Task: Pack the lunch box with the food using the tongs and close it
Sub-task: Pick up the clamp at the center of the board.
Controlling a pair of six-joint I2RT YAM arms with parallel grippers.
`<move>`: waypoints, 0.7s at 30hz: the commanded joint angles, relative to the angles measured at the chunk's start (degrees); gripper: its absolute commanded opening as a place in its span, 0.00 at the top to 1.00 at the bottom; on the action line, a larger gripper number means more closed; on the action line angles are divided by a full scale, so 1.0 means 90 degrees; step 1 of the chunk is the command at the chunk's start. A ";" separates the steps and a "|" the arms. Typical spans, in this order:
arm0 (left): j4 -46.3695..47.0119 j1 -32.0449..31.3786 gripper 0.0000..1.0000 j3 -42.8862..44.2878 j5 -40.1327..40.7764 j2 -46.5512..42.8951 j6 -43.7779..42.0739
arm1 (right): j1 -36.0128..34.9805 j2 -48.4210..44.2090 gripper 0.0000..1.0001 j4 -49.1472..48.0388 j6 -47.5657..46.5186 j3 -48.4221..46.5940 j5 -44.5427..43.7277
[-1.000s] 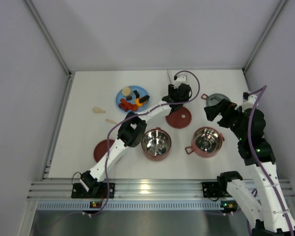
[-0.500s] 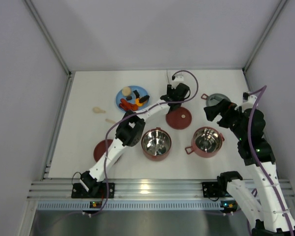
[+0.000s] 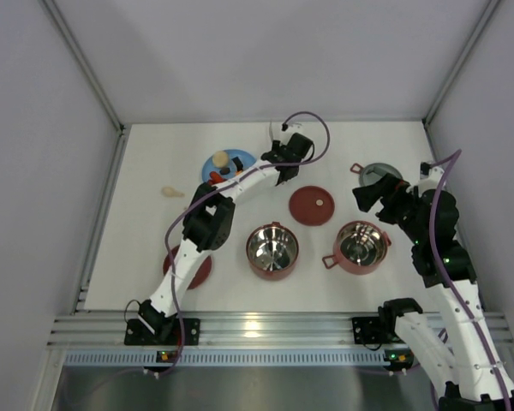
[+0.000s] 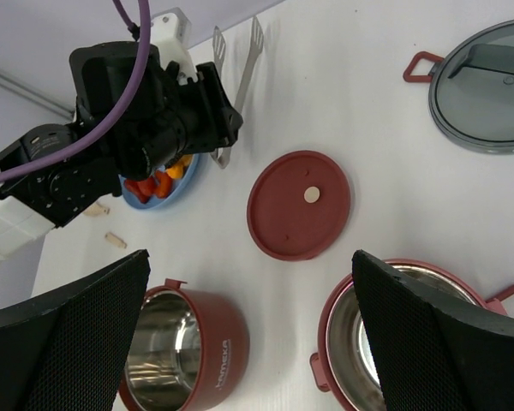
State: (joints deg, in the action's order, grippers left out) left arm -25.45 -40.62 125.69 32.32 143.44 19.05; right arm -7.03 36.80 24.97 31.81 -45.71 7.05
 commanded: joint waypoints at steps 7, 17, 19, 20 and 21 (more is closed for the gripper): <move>-0.0473 -0.0008 0.51 -0.1152 -0.0504 -0.0986 0.0266 | 0.0087 -0.0065 0.01 -0.0411 0.0098 0.0186 0.0105; -0.0463 -0.0008 0.37 -0.1543 -0.0475 -0.1113 0.0491 | 0.0087 -0.0065 0.01 -0.0431 0.0049 0.0255 0.0115; -0.0414 -0.0008 0.35 -0.1505 -0.0456 -0.1094 0.0520 | 0.0087 -0.0065 0.01 -0.0441 0.0039 0.0255 0.0115; -0.0395 -0.0008 0.34 -0.1504 -0.0466 -0.1084 0.0520 | 0.0087 -0.0065 0.01 -0.0431 0.0030 0.0255 0.0115; -0.0366 -0.0008 0.34 -0.1485 -0.0475 -0.1055 0.0520 | 0.0087 -0.0055 0.00 -0.0431 0.0030 0.0255 0.0106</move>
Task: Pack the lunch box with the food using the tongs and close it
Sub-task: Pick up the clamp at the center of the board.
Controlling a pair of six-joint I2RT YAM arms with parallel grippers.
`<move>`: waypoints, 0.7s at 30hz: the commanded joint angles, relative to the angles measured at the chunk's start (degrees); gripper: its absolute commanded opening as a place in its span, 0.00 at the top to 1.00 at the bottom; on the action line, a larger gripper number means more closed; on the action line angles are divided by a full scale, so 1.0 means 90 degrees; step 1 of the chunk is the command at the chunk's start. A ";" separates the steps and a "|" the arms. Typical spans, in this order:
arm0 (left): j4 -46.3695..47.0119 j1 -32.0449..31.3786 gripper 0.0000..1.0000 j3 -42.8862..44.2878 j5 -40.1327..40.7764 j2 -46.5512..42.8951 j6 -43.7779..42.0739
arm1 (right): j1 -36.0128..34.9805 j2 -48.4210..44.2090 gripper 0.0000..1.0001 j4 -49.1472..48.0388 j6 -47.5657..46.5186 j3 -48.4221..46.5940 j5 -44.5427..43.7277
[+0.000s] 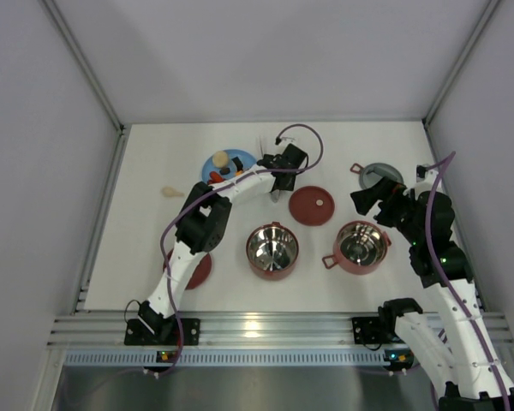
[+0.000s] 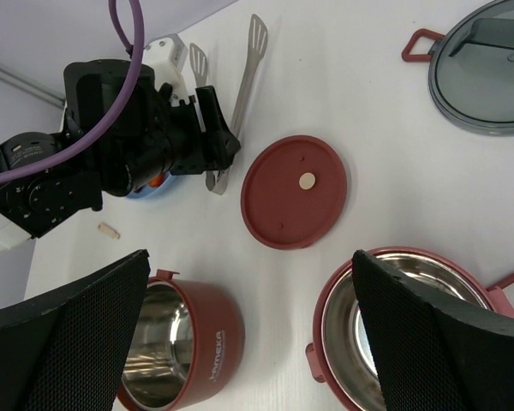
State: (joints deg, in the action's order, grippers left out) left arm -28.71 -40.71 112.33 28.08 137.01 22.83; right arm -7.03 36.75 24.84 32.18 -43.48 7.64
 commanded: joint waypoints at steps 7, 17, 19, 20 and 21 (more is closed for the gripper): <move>-0.0043 0.0002 0.32 0.0155 0.0074 -0.0116 0.0266 | 0.0087 -0.0060 0.00 -0.0397 -0.0051 0.0046 0.0020; -0.0062 0.0177 0.33 0.0204 0.0064 0.0108 0.0959 | 0.0087 -0.0031 0.01 -0.0397 -0.0139 0.0066 0.0050; -0.0052 0.0207 0.34 0.0233 0.0084 0.0128 0.0998 | 0.0087 -0.0011 0.00 -0.0406 -0.0158 0.0066 0.0050; -0.0052 0.0216 0.34 0.0253 0.0084 0.0157 0.0999 | 0.0087 -0.0002 0.01 -0.0387 -0.0168 0.0066 0.0059; -0.0072 0.0236 0.34 0.0272 0.0074 0.0167 0.1008 | 0.0087 0.0008 0.01 -0.0397 -0.0168 0.0056 0.0059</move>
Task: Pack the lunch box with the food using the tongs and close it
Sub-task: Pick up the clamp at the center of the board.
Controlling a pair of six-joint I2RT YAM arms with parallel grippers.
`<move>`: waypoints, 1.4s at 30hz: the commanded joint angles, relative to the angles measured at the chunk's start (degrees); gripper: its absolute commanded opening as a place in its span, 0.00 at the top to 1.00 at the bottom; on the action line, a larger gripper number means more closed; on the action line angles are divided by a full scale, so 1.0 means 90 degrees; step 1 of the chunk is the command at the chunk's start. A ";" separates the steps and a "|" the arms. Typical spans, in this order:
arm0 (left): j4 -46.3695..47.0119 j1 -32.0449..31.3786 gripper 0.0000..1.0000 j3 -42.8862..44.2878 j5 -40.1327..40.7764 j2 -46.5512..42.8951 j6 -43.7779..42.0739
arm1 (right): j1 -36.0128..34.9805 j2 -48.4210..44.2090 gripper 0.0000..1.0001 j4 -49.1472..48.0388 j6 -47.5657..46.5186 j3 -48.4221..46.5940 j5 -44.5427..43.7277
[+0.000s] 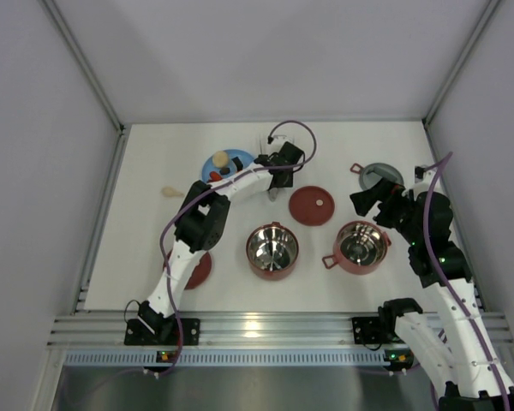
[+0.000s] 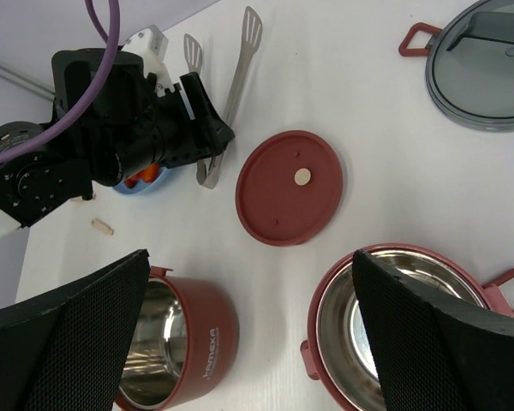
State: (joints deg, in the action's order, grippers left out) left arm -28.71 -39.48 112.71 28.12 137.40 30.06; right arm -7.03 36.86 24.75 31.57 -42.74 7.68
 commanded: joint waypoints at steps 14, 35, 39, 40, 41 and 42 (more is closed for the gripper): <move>-0.0189 0.0168 0.30 0.0397 -0.0341 0.0290 -0.0391 | 0.0087 -0.0023 0.01 -0.0416 -0.0041 0.0071 0.0064; 0.0075 0.0539 0.25 0.0192 -0.1171 0.0358 -0.0801 | 0.0078 0.0016 0.01 -0.0524 0.0027 0.0091 0.0123; -0.0013 0.0549 0.26 0.0309 -0.1181 0.0465 -0.0850 | 0.0087 0.0055 0.01 -0.0543 0.0027 0.0100 0.0123; -0.0120 0.0540 0.27 0.0358 -0.1162 0.0543 -0.0841 | 0.0078 0.0045 0.01 -0.0543 0.0037 0.0110 0.0123; -0.0179 0.0549 0.28 0.0455 -0.1132 0.0582 -0.0831 | 0.0087 0.0045 0.01 -0.0563 0.0037 0.0110 0.0133; -0.0228 0.0549 0.29 0.0485 -0.1113 0.0612 -0.0831 | 0.0087 0.0064 0.01 -0.0572 0.0037 0.0130 0.0133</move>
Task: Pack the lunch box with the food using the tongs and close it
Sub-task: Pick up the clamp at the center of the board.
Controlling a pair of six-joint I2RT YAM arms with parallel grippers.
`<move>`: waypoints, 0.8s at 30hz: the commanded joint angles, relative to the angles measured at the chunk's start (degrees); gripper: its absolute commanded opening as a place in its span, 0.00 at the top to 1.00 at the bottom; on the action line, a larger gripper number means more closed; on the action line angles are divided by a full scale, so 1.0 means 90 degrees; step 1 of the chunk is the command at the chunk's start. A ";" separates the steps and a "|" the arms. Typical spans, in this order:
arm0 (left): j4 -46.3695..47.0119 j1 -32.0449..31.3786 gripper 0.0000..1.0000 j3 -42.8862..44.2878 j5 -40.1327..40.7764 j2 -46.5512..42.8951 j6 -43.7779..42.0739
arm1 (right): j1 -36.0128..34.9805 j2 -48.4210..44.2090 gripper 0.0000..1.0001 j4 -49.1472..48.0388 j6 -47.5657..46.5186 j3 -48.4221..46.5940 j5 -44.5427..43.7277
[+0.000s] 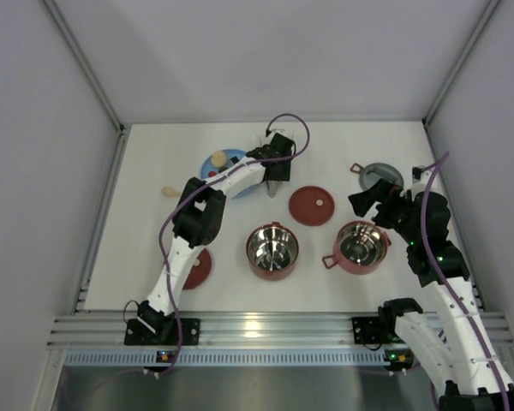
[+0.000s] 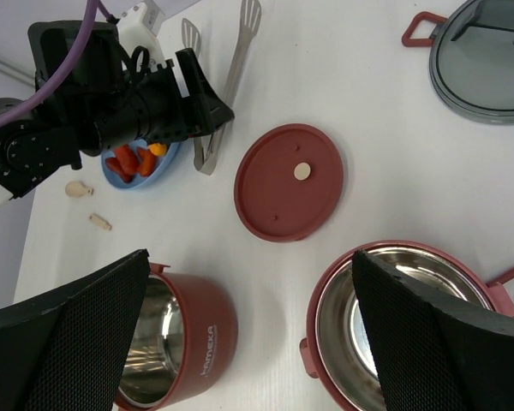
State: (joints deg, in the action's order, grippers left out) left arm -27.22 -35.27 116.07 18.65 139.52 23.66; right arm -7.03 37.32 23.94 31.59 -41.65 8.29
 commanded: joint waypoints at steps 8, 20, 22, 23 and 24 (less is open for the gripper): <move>-0.0403 0.0051 0.45 -0.0006 -0.0207 0.0338 -0.0022 | 0.0078 0.0004 0.00 -0.0502 0.0073 0.0077 0.0143; -0.0530 -0.0222 0.53 -0.0123 0.0162 -0.0746 -0.0256 | 0.0078 -0.0074 0.00 -0.0571 0.0122 0.0223 0.0172; -0.0627 -0.0280 0.53 -0.0123 0.0251 -0.0941 -0.0324 | 0.0087 -0.0104 0.01 -0.0571 0.0122 0.0243 0.0172; -0.0657 -0.0329 0.53 -0.0123 0.0290 -0.1000 -0.0344 | 0.0078 -0.0142 0.01 -0.0571 0.0132 0.0272 0.0172; -0.0705 -0.0349 0.52 -0.0123 0.0378 -0.1068 -0.0363 | 0.0087 -0.0172 0.01 -0.0571 0.0132 0.0301 0.0182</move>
State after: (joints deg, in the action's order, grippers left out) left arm -31.75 -37.30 114.83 19.51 136.68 21.96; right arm -7.03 37.26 22.33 32.25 -39.70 9.23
